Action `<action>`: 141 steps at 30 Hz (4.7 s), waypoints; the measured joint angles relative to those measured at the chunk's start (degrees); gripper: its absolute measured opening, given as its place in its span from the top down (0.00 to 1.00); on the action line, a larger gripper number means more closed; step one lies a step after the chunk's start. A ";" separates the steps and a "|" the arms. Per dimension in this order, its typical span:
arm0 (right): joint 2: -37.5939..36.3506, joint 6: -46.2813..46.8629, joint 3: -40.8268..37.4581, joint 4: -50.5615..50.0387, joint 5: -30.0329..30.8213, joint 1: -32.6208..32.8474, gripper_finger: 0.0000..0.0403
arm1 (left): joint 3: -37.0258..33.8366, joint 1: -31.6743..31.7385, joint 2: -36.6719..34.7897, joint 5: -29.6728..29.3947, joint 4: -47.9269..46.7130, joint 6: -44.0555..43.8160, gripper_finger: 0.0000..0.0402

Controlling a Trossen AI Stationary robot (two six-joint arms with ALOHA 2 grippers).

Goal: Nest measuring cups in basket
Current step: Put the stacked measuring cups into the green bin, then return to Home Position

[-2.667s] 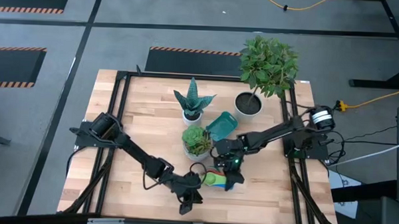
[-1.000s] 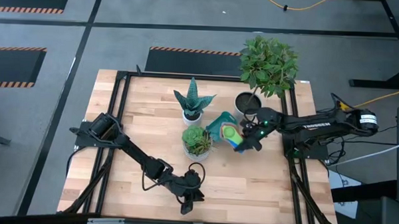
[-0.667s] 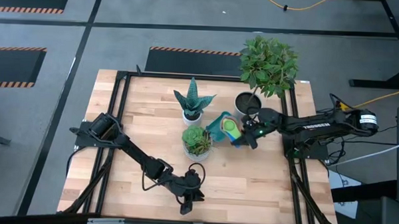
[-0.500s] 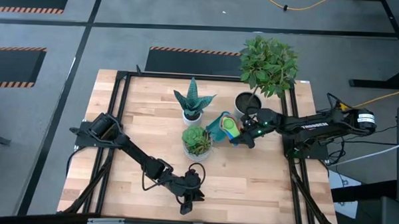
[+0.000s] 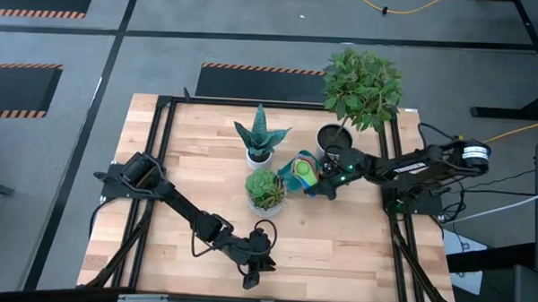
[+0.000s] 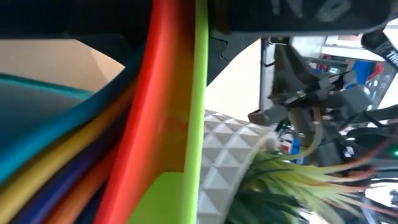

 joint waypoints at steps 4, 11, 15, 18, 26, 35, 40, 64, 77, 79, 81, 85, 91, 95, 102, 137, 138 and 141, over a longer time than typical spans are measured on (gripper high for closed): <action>2.19 0.21 0.00 -0.32 0.08 -0.03 0.80 | 0.00 0.00 0.00 0.01 0.00 0.01 0.83; 4.06 0.30 0.00 -0.04 0.08 -0.03 0.80 | 0.00 0.00 0.00 0.01 0.00 0.01 0.83; 4.12 2.10 0.00 -0.03 0.08 -0.03 0.80 | 0.00 0.00 0.00 0.02 0.00 -0.02 0.83; 4.12 2.87 0.00 -0.05 0.08 -0.03 0.80 | 0.00 0.00 0.00 0.07 0.00 -0.02 0.83; 4.12 2.85 0.00 -0.47 0.08 -0.03 0.80 | 0.00 0.00 0.00 0.17 0.00 -0.04 0.83; 4.12 2.83 0.00 -0.60 0.08 -0.03 0.80 | 0.00 0.00 0.00 0.26 0.00 -0.04 0.83; 4.12 2.84 0.00 -1.07 0.08 -0.03 0.80 | 0.00 0.00 0.00 0.26 0.00 -0.04 0.83; 4.10 3.05 0.00 -1.19 0.05 -0.22 0.80 | 0.00 0.00 0.00 -0.18 -0.02 -0.04 0.83; 4.06 3.70 0.02 2.20 -4.90 -0.51 0.74 | 0.00 0.00 0.00 -0.20 0.00 -0.05 0.83; 4.06 3.45 0.02 2.20 -4.92 -0.51 0.71 | 0.00 0.00 0.00 -0.20 -0.01 -0.05 0.83; 4.06 3.04 0.02 2.20 -4.94 -0.51 0.69 | 0.00 0.00 0.00 -0.20 -0.02 -0.06 0.83; 4.06 2.91 0.04 2.22 -5.01 -0.51 0.66 | 0.00 0.00 0.00 -0.20 -0.01 -0.06 0.83; 4.06 2.58 0.04 2.20 -5.19 -0.51 0.62 | 0.00 0.00 0.00 -0.20 0.00 -0.06 0.83; 4.06 -0.18 0.04 1.98 -6.99 -0.51 0.61 | 0.00 0.00 0.00 -0.20 -0.01 -0.06 0.83; 4.06 -2.55 0.04 -1.95 -8.14 -0.51 0.61 | 0.00 0.00 0.00 -0.20 0.00 -0.06 0.83; 4.08 -14.03 0.07 -14.65 -27.24 -0.62 0.61 | 0.00 -0.01 0.00 -0.20 0.00 -0.06 0.83; 4.08 -14.67 0.07 -15.45 -28.07 -0.34 0.61 | 0.00 0.00 0.00 -0.20 0.00 -0.06 0.83; 4.08 -14.93 0.07 -16.17 -29.97 1.16 0.61 | 0.00 0.00 0.00 -0.20 0.00 -0.06 0.83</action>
